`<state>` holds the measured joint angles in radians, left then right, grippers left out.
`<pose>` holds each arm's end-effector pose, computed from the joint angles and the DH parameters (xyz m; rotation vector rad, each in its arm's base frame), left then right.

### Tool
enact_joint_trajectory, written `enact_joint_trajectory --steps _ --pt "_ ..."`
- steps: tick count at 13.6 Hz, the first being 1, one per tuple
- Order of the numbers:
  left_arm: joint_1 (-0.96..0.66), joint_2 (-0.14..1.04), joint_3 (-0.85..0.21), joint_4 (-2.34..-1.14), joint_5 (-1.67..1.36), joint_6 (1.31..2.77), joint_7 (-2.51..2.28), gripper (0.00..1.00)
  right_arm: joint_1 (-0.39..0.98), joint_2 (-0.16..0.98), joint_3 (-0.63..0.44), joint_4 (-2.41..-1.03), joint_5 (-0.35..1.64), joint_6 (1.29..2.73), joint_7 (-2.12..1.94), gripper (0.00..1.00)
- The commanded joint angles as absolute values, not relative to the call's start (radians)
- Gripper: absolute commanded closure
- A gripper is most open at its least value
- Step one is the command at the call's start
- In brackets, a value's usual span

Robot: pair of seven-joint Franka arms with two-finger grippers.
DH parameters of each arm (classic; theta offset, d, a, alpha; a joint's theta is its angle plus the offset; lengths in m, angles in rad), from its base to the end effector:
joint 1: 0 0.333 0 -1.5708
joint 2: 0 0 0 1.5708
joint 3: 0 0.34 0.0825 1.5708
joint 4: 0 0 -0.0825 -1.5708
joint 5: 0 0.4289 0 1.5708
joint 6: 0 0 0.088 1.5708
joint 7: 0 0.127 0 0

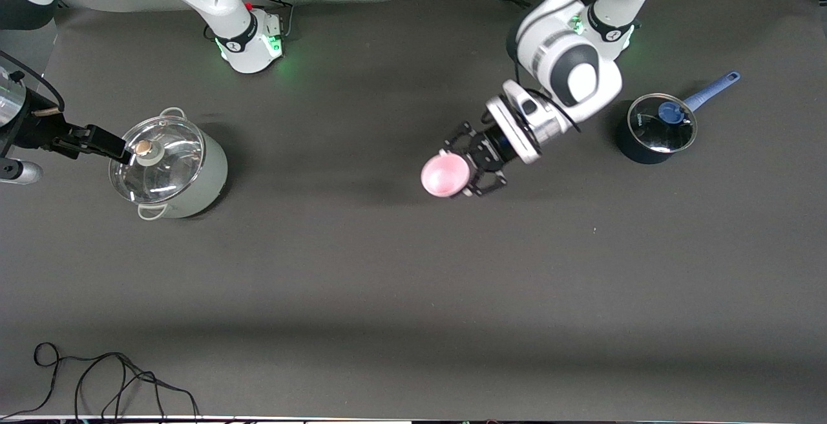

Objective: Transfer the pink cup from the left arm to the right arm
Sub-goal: 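Carry the cup to mid-table while the right gripper reaches toward it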

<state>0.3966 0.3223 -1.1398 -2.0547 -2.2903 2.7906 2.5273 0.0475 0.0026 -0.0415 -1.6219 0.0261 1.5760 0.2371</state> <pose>0.4989 -0.3894 0.3574 1.8475 -0.9007 1.2411 0.5978 0.0069 0.6011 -3.0997 0.3610 0.0800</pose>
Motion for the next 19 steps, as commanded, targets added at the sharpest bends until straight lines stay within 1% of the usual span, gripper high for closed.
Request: enact_joint_trajectory --steps 1,3,5,8,9,11,14,16,19 --pt "0.407 0.291 -1.207 -2.043 -2.309 2.815 2.481 0.57 0.055 0.003 -0.044 -1.598 0.116 1.525 0.4 0.0" --pt "0.4 0.291 -1.25 -2.019 -2.306 2.859 2.47 0.57 0.066 0.002 -0.025 -1.577 0.127 1.505 0.536 0.01" --pt "0.384 0.291 -1.256 -2.005 -2.306 2.887 2.451 0.57 0.13 0.009 -0.006 -1.54 0.132 1.456 0.72 0.01" --pt "0.371 0.291 -1.256 -1.993 -2.306 2.892 2.439 0.57 0.234 0.021 -0.006 -1.514 0.231 1.454 1.015 0.01" --pt "0.37 0.291 -1.256 -1.991 -2.309 2.892 2.438 0.57 0.27 0.041 -0.006 -1.484 0.27 1.454 1.108 0.01" --pt "0.364 0.294 -1.258 -1.977 -2.309 2.919 2.436 0.56 0.34 0.102 -0.006 -1.403 0.285 1.454 1.292 0.01" --pt "0.348 0.295 -1.255 -1.962 -2.306 2.925 2.415 0.56 0.487 0.224 -0.008 -1.269 0.282 1.456 1.52 0.01" --pt "0.348 0.295 -1.255 -1.962 -2.306 2.927 2.414 0.56 0.547 0.302 -0.008 -1.191 0.284 1.463 1.612 0.01" --pt "0.348 0.295 -1.255 -1.96 -2.309 2.927 2.414 0.54 0.621 0.371 -0.008 -1.129 0.284 1.466 1.641 0.01"
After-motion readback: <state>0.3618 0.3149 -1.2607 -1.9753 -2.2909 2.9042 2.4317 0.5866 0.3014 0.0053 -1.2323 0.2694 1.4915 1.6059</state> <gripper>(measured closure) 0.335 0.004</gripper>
